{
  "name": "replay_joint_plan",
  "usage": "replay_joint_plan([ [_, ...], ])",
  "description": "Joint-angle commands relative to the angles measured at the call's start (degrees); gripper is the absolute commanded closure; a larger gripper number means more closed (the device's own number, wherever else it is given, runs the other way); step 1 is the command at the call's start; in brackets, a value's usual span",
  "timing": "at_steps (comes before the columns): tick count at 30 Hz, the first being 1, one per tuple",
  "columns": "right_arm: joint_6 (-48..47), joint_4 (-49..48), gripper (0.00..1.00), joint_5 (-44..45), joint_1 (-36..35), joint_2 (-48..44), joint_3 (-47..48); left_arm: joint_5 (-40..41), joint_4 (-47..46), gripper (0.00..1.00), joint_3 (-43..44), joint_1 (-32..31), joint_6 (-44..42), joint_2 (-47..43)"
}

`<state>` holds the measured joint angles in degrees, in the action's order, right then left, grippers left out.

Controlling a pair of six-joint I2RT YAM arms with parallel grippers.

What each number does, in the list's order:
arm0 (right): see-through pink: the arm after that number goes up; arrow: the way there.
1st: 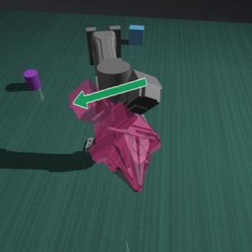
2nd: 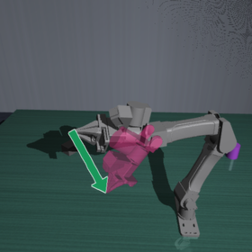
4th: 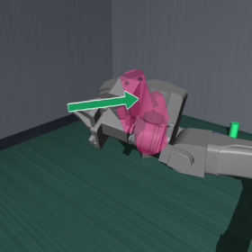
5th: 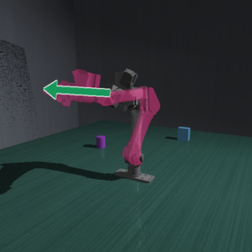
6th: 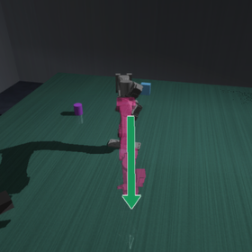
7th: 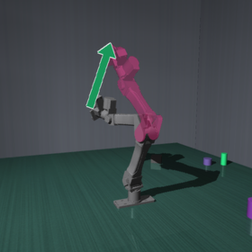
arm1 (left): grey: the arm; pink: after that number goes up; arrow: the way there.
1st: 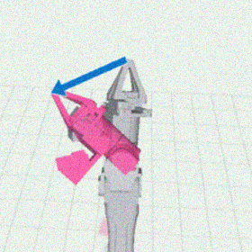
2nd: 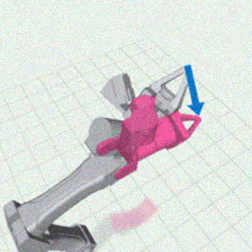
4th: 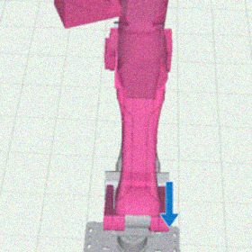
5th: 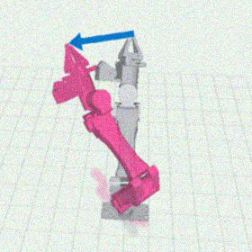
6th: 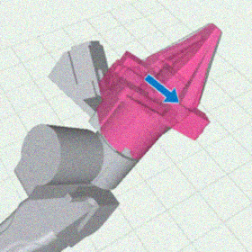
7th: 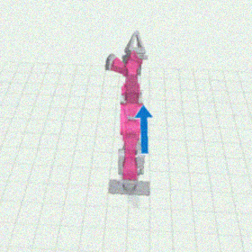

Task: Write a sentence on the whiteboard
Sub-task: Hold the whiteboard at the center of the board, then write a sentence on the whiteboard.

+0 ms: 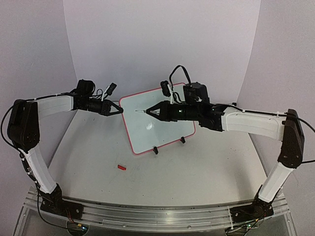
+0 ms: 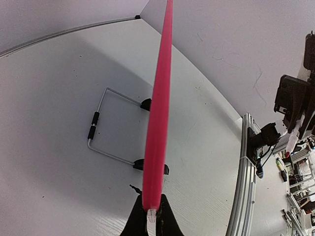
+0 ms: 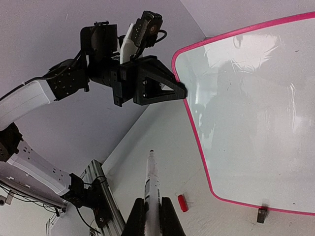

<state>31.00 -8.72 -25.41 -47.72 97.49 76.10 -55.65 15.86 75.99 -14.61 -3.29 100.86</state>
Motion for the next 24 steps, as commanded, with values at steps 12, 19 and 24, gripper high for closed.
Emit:
replay_joint_plan([
  [12, -6.8, -2.5, 1.0, 3.6, -0.2, 13.7, 16.3, 0.1, 1.7, 1.0, 0.2, -1.1, -3.3, -2.2],
  [19, -7.2, -2.2, 1.0, 3.1, -0.3, 17.8, 21.0, -0.1, 1.8, 1.0, 0.3, -1.2, -3.4, -2.2],
  [24, -7.3, -1.7, 1.0, 3.1, -0.2, 20.2, 23.2, -0.2, 1.8, 1.0, 0.3, -1.4, -3.5, -2.3],
])
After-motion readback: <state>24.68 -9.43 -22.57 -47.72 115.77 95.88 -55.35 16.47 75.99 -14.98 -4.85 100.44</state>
